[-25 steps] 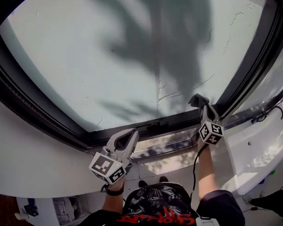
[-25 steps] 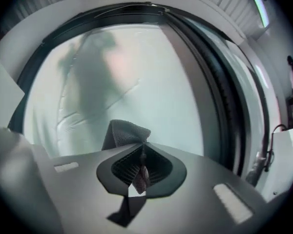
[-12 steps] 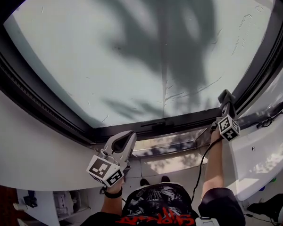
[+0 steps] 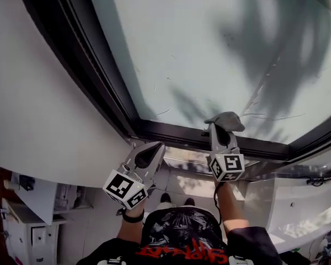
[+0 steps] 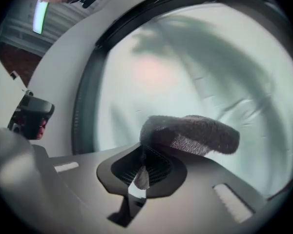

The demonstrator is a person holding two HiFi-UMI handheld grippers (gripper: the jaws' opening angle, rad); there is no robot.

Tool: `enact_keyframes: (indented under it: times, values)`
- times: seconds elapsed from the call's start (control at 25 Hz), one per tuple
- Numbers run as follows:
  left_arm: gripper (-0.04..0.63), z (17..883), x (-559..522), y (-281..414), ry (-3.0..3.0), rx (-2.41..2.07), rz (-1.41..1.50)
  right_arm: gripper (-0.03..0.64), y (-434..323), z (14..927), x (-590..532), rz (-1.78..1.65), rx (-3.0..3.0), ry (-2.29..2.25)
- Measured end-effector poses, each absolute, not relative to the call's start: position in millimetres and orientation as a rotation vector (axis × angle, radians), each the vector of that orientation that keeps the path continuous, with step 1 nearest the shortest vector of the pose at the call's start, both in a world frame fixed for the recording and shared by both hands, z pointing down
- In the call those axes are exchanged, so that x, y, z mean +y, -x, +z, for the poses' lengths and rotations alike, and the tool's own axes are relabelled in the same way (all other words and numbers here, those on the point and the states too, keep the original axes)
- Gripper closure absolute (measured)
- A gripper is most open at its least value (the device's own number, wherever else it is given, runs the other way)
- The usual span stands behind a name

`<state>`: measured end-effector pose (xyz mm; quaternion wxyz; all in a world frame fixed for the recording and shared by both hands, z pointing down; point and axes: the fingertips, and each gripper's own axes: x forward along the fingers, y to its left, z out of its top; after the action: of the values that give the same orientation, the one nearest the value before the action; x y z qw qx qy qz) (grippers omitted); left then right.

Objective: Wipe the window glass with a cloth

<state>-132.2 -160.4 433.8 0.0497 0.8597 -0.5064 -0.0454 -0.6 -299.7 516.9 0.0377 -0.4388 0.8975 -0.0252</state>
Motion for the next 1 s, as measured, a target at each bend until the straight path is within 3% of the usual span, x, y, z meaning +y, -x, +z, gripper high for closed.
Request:
enact_keyframes:
  times: [0.28, 0.44, 0.6, 1.0]
  values:
    - [0.592, 430, -116, 201, -2.473, -1.723, -0.197, 0.600, 244, 536, -241, -0.019, 3.130, 0.764]
    - [0.592, 438, -108, 209, -2.428, -1.758, -0.216, 0.600, 289, 573, -245, -0.083, 3.234, 0.693]
    - [0.592, 435, -106, 208, -2.435, -1.746, -0.205, 0.600, 247, 566, -264, -0.160, 3.169, 0.832]
    - [0.593, 443, -161, 123, -2.609, -1.340, -0.214, 0.600, 0, 564, -320, -0.287, 2.765, 1.445]
